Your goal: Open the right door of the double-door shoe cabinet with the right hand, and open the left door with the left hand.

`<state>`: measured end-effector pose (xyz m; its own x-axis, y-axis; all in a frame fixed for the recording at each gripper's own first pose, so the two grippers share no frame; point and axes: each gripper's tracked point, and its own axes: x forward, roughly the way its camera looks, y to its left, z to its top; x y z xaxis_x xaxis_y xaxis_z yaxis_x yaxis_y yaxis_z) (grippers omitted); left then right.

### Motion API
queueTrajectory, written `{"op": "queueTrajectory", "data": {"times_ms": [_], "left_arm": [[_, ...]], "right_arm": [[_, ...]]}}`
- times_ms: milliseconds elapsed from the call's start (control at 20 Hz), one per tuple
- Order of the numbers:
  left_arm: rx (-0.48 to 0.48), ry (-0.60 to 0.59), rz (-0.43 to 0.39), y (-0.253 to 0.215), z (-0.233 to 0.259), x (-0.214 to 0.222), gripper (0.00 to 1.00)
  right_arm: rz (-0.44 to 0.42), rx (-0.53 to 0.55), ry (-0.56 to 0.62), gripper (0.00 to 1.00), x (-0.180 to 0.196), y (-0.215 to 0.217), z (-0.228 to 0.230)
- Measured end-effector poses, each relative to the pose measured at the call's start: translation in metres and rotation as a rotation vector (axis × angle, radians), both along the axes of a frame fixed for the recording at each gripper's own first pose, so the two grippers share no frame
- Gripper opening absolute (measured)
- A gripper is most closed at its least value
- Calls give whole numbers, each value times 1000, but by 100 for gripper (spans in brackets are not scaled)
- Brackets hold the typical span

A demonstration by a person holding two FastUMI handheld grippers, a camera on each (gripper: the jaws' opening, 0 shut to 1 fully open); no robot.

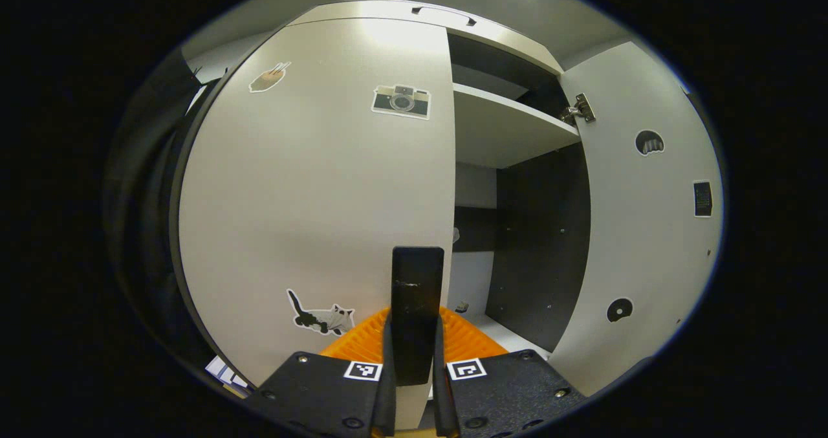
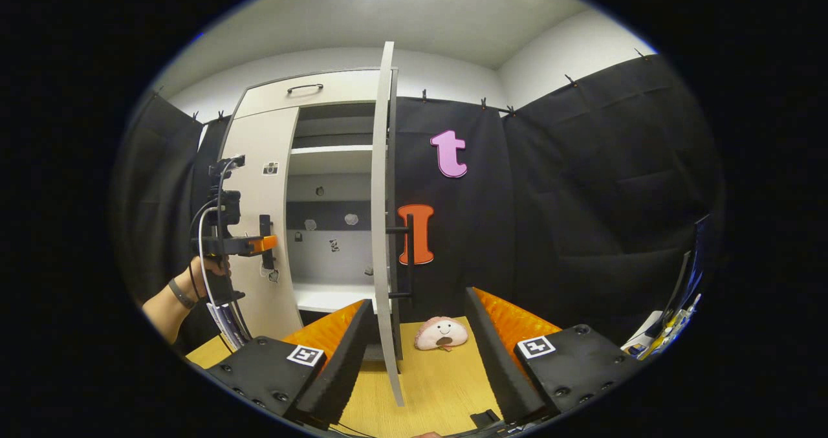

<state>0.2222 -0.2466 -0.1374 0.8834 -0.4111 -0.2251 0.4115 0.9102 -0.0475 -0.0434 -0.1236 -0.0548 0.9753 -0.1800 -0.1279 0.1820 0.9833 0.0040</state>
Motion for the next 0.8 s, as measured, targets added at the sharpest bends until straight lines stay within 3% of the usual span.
{"op": "queueTrajectory", "data": {"times_ms": [300, 550, 800], "left_arm": [[8, 21, 1, 12, 3, -22, 23], [18, 28, -41, 32, 15, -56, 23], [9, 12, -59, 55, 25, -81, 23]], "right_arm": [[20, 26, -18, 93, 8, 4, 2], [11, 9, 6, 93, 31, -17, -11], [0, 3, 30, 93, 24, -14, -13]]}}
